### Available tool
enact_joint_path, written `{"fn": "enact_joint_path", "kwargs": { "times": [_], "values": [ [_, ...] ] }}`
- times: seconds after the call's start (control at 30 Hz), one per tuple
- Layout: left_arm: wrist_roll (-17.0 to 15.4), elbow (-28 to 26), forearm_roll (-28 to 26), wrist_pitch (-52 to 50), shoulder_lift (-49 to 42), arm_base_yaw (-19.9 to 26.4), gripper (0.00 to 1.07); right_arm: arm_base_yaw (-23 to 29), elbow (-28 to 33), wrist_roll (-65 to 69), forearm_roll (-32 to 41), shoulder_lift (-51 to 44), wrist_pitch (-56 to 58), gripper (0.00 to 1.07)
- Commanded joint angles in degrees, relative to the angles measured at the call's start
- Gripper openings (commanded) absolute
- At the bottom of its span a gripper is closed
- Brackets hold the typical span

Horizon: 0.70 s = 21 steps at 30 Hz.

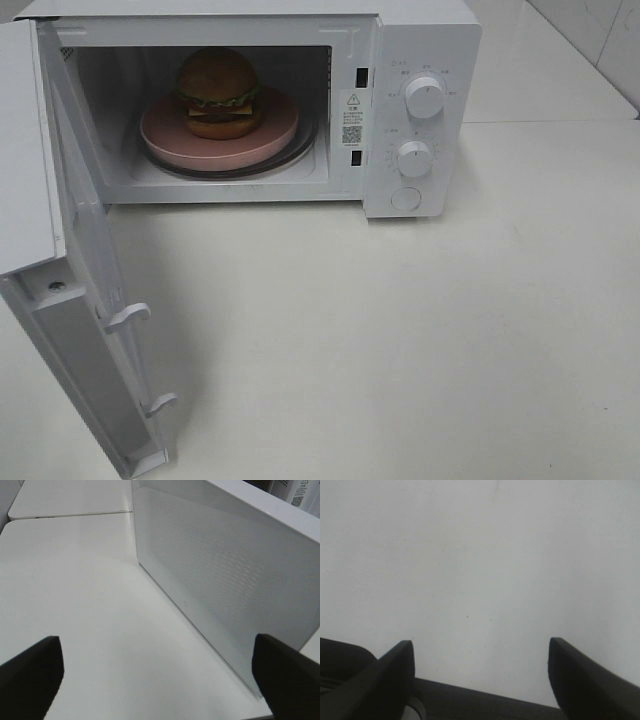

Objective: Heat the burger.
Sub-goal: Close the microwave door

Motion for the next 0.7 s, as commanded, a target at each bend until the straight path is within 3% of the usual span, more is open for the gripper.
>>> {"fn": "enact_joint_path", "kwargs": {
  "times": [0.03,0.27,0.43,0.7],
  "values": [
    [-0.06,0.11,-0.06,-0.06,-1.32,0.06,0.94,-0.34,0.17,0.86,0.0,-2.12,2.98,0.73],
    [-0.06,0.11,-0.06,-0.06,-1.32,0.06,0.94,-0.34,4.13,0.86,1.6,-6.07,3.61,0.73],
    [-0.06,0.11,-0.06,-0.06,-1.32,0.06,0.94,-0.97,11.52,0.4,1.2,-12.49,1.09,0.73],
    [-0.06,0.11,-0.06,-0.06,-1.32,0.06,0.94,-10.71,15.7,0.34,3.15,-23.49,-9.17,0.73]
  ]
}}
